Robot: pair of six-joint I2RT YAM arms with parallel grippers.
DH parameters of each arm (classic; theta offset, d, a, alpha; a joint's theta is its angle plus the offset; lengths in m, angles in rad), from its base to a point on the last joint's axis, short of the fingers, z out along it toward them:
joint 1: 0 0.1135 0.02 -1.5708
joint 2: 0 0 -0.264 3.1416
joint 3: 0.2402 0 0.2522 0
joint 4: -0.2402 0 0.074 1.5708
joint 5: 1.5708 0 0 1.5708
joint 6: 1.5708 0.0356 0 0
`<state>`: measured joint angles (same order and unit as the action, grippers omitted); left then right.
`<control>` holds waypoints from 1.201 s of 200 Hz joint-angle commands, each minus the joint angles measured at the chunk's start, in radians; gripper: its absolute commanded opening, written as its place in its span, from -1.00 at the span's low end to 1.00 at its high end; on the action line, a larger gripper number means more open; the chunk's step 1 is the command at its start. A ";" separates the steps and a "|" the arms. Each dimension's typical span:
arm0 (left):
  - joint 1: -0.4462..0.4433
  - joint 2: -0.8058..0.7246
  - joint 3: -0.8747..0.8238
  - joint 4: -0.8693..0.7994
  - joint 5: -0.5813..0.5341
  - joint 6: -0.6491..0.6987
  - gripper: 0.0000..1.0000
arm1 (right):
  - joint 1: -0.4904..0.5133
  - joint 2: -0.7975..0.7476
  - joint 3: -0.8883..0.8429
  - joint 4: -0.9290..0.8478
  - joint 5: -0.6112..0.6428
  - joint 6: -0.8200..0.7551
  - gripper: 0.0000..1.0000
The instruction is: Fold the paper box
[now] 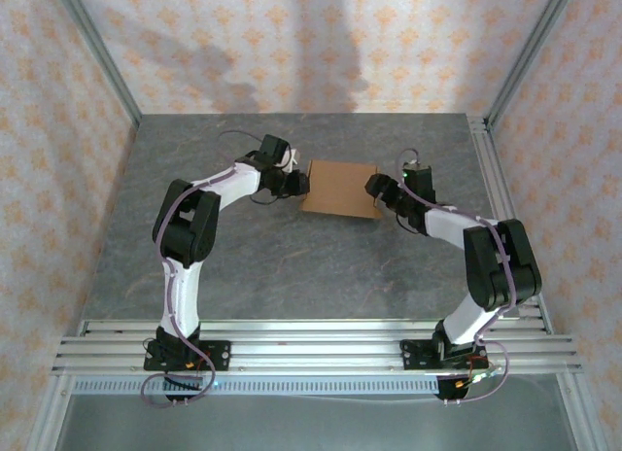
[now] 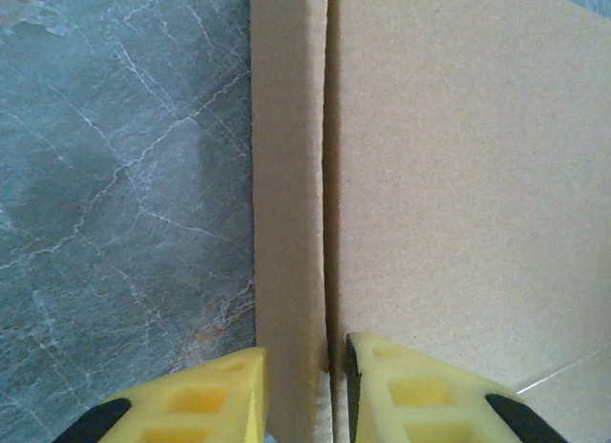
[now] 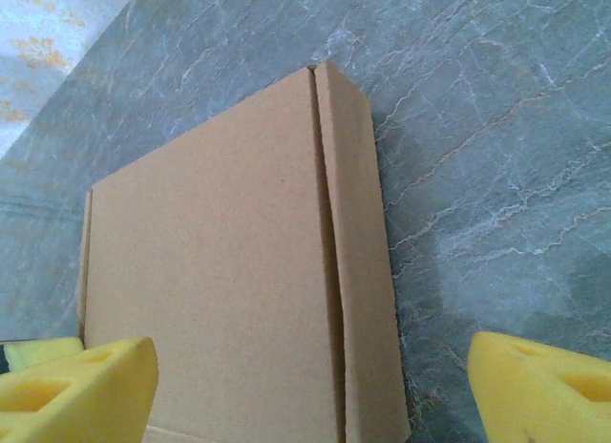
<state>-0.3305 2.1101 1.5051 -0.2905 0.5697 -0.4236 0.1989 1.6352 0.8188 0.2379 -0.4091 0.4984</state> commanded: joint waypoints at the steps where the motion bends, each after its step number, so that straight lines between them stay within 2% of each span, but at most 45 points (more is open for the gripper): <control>1: 0.020 -0.018 -0.039 0.003 0.017 -0.018 -0.50 | -0.012 0.004 -0.011 0.052 -0.025 0.041 0.69; 39: 0.026 -0.013 -0.051 0.008 0.022 -0.017 -0.67 | -0.015 0.050 0.008 0.078 -0.069 0.071 0.69; 80: 0.040 -0.024 -0.077 0.022 0.027 -0.016 -0.74 | -0.016 0.081 0.027 0.108 -0.118 0.101 0.69; 163: 0.087 -0.006 -0.126 0.115 0.163 -0.044 -0.80 | -0.016 0.114 0.046 0.156 -0.176 0.151 0.72; 205: 0.094 0.008 -0.122 0.117 0.186 -0.038 -0.80 | -0.016 0.128 0.059 0.231 -0.247 0.220 0.72; 240: 0.095 0.023 -0.112 0.108 0.181 -0.036 -0.79 | -0.015 0.171 0.075 0.309 -0.291 0.283 0.63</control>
<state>-0.2459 2.0953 1.3994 -0.1444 0.7555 -0.4564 0.1883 1.7752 0.8650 0.4561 -0.6468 0.7235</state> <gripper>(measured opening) 0.104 0.819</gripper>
